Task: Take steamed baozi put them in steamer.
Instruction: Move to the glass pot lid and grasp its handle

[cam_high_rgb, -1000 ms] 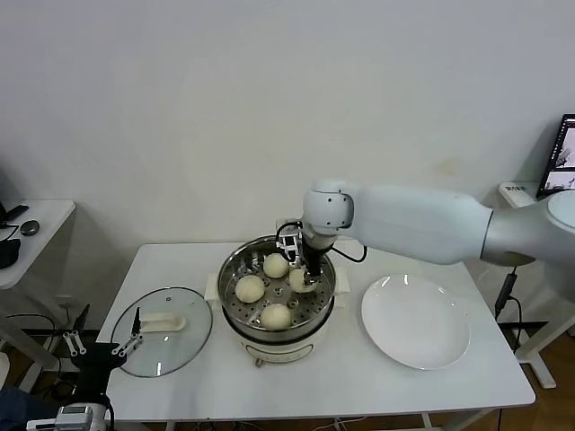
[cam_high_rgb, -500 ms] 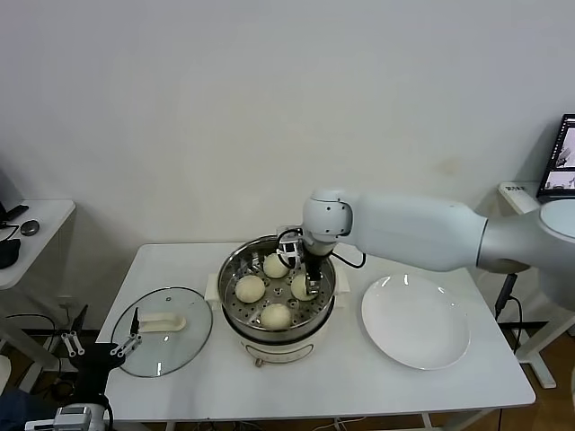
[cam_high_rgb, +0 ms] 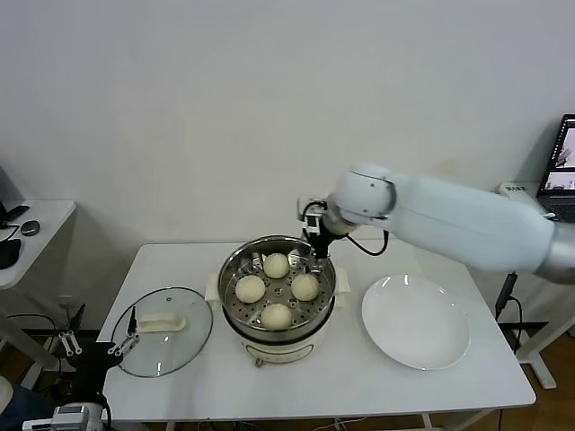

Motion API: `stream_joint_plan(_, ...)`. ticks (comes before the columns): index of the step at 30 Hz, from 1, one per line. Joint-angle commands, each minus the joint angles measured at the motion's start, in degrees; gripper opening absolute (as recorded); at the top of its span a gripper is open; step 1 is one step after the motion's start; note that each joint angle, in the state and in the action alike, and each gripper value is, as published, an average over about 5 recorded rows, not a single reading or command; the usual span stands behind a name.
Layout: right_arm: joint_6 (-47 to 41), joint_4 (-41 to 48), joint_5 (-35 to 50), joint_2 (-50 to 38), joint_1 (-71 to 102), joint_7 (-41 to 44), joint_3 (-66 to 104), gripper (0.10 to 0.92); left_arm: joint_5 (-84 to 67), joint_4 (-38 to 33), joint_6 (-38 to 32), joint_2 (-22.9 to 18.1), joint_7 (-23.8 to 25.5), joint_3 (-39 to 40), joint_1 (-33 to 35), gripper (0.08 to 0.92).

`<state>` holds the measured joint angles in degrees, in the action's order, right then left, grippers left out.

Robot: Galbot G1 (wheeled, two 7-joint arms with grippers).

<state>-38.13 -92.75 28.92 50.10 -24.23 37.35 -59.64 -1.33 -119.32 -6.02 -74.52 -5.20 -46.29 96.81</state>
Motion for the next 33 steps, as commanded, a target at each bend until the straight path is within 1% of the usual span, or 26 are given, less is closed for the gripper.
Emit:
stream_joint_plan(1, 19.9, -14.6, -10.2, -20.5, 54.5, -29.6, 45.8, 0.823, 0.3, -0.2, 0.0, -0.2, 0.1, 0.2, 0.2, 0.823)
stream_joint_plan(4, 29.2, -14.3, -18.0, -17.1, 73.9, -30.7, 63.0, 0.823, 0.7, -0.5, 0.1, -0.6, 0.2, 0.5, 0.2, 0.823)
stream_joint_plan(7, 39.5, -13.7, -24.9, -9.5, 87.2, -30.0, 75.8, 0.823, 1.3, -0.5, 0.0, -1.3, 0.1, 1.1, 0.2, 0.823)
stream_joint_plan(11, 51.9, -13.2, -30.7, 2.9, 97.9, -28.2, 88.2, 0.823, 2.4, -0.1, -1.0, -2.1, 0.0, 2.1, 0.6, 0.823)
stream_joint_plan(14, 58.2, -13.2, -32.2, 12.1, 102.5, -26.1, 94.8, 0.823, 3.2, 0.4, -1.7, -2.5, -0.2, 2.8, 1.1, 0.823)
stream_joint_plan(19, 62.6, -13.1, -34.8, 25.7, 105.8, -23.9, 104.1, 0.823, 3.8, 1.7, -2.8, -2.8, -0.5, 4.2, 1.1, 0.823)
stream_joint_plan(22, 64.6, -13.7, -35.7, 30.9, 107.1, -24.5, 108.5, 0.823, 4.8, 3.1, -3.9, -2.6, -1.3, 5.2, 0.7, 0.823)
stream_joint_plan(26, 65.9, -15.9, -34.2, 32.8, 110.7, -26.9, 111.5, 0.823, 8.8, 4.4, -4.8, -1.8, -3.3, 6.3, 0.2, 0.823)
stream_joint_plan(29, 65.3, -17.0, -32.7, 33.2, 113.3, -28.8, 113.8, 0.823, 15.1, 5.5, -5.4, -0.4, -5.2, 6.5, -0.1, 0.823)
stream_joint_plan(31, 64.4, -17.2, -31.9, 33.7, 114.7, -29.9, 115.2, 0.823, 23.0, 7.5, -6.3, 0.8, -7.5, 5.5, -0.5, 0.823)
stream_joint_plan(33, 63.5, -17.4, -31.6, 34.2, 115.8, -30.6, 116.0, 0.823, 35.2, 10.7, -7.2, 2.0, -10.8, 3.6, -1.2, 0.823)
